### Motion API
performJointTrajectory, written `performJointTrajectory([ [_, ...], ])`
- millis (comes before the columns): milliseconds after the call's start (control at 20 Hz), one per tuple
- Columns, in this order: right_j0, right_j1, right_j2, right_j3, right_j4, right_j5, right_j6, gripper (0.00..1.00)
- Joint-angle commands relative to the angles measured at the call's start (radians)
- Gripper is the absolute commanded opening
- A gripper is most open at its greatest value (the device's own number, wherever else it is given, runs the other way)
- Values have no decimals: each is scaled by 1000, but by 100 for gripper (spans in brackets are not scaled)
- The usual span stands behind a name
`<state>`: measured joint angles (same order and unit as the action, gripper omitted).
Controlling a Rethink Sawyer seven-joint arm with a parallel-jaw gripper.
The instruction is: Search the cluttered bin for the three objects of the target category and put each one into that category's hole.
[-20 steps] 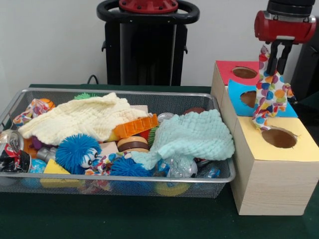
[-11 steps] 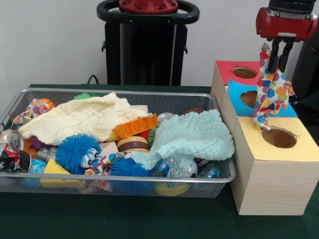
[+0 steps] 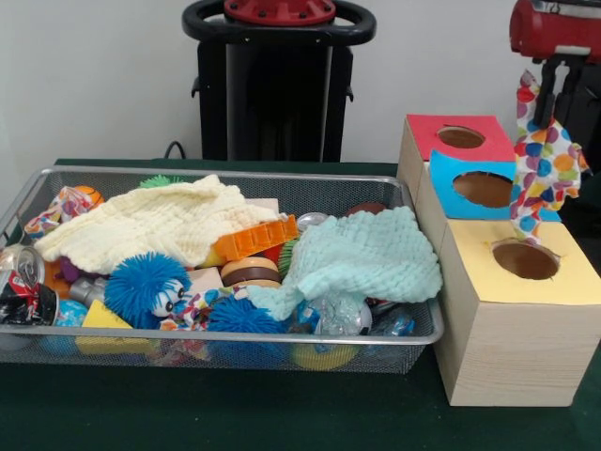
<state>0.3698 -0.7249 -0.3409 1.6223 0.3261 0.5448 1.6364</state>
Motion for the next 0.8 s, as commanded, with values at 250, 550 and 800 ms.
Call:
performJointTrajectory([
  [250,4,26,12,-47,44,71,323,0],
  [550,-20,23,39,-6,37,38,311,0],
  [800,-36,36,56,-5,39,8,303,0],
])
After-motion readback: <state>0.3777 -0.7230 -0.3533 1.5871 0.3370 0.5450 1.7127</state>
